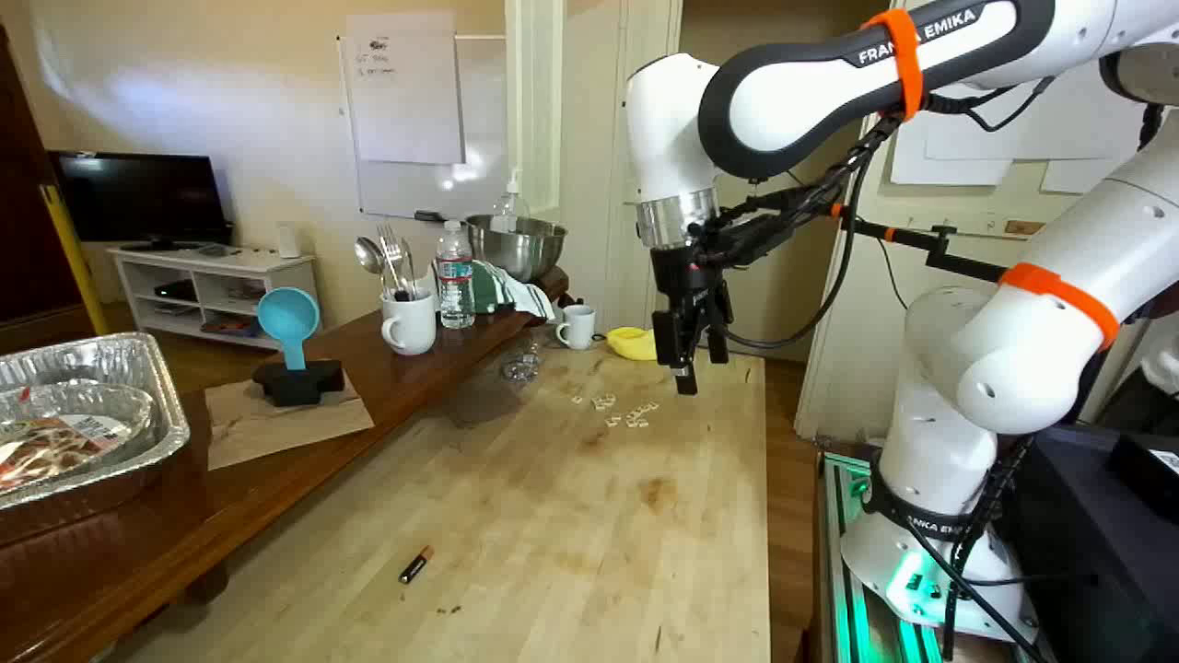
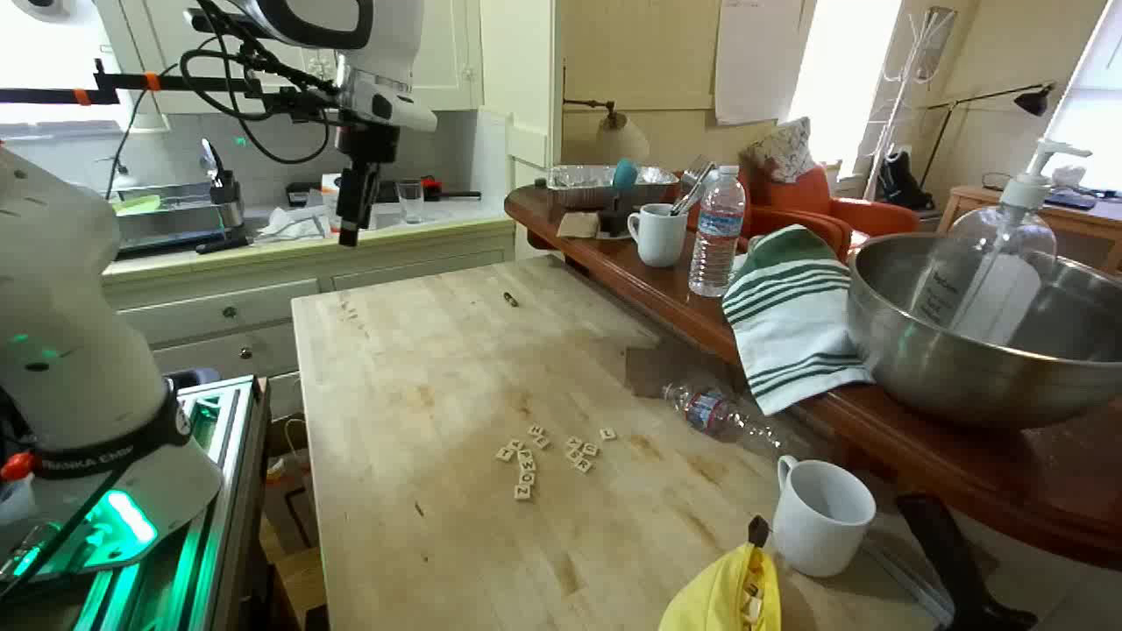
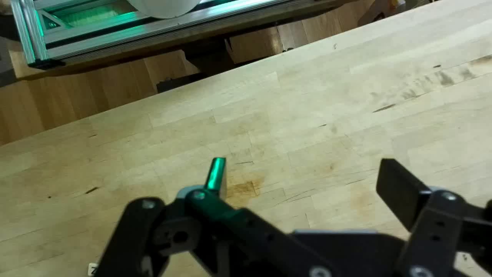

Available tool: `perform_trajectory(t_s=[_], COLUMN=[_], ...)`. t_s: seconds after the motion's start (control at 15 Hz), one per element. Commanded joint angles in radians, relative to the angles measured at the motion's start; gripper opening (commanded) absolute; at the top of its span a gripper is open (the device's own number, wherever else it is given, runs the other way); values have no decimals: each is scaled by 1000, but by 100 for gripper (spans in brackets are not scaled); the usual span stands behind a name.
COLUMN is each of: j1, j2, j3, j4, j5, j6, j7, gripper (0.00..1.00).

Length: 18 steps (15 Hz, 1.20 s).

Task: Use the tile letters to spell the word hey

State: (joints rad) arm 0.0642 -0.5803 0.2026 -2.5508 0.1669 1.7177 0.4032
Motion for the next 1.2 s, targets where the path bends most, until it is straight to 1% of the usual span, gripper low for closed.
perform_trajectory(t_s=[0.0,0.33,0.47,0.67,0.8,1.0,1.13], j1=[1,1,-33,-70,-83,-90,-90], j2=[0,0,18,49,81,155,204], j3=[-1,-1,-2,-13,-21,-32,-46], j4=[2,2,-12,-38,-55,-78,-88], j5=[-1,-1,3,-8,-19,-94,-162], j6=[-3,-3,32,86,165,317,397], j7=[0,0,68,107,86,2,-71], gripper=[100,100,100,100,100,100,100])
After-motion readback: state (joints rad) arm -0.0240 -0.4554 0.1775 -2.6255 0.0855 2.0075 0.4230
